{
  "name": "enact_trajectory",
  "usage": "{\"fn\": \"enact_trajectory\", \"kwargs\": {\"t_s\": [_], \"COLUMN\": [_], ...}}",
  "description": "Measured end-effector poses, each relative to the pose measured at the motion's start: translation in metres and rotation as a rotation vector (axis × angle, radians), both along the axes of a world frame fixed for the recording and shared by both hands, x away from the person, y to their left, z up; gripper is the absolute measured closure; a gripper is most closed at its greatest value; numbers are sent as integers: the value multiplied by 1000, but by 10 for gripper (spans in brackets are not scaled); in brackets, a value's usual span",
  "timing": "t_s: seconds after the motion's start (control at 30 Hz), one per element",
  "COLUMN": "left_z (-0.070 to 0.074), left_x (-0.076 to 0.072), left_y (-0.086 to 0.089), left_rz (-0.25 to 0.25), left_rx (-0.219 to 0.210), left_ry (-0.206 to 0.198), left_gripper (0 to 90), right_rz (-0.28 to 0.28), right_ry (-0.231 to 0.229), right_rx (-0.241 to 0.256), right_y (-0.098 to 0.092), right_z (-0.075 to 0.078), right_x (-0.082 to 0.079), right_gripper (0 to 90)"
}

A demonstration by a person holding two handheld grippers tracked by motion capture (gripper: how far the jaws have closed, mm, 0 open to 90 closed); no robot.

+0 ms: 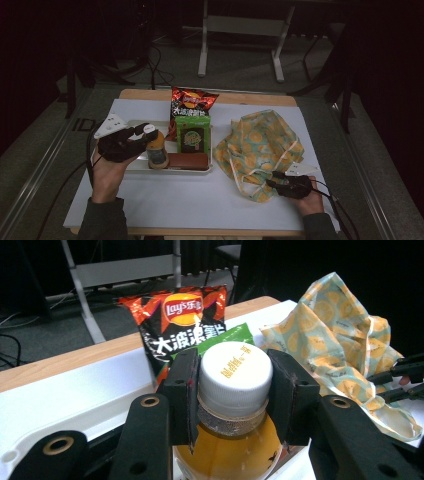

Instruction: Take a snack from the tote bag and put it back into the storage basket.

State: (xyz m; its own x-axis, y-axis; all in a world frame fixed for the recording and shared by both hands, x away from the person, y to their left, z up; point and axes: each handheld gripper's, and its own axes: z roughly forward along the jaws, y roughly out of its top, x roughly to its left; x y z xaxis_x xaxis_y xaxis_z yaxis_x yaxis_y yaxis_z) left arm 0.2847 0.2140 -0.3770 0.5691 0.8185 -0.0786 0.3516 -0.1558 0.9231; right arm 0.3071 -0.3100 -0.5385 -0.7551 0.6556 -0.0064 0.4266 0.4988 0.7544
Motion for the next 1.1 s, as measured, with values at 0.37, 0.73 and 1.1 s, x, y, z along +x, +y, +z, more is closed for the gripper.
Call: {"fn": "enact_trajectory", "kwargs": {"t_s": [0.37, 0.73, 1.1], "left_z": [-2, -4, -9], "left_x": [-1, -2, 0], "left_y": [21, 38, 50], "left_rz": [27, 63, 76], "left_rx": [-5, 2, -8], "left_ry": [-10, -6, 4], "left_gripper": [582, 582, 582], "right_rz": [0, 0, 0], "right_ry": [-1, -1, 0], "right_rx": [0, 1, 2], "right_y": [0, 0, 0], "right_z": [0, 0, 0], "right_x": [0, 0, 0], "right_gripper": [551, 551, 551]}}
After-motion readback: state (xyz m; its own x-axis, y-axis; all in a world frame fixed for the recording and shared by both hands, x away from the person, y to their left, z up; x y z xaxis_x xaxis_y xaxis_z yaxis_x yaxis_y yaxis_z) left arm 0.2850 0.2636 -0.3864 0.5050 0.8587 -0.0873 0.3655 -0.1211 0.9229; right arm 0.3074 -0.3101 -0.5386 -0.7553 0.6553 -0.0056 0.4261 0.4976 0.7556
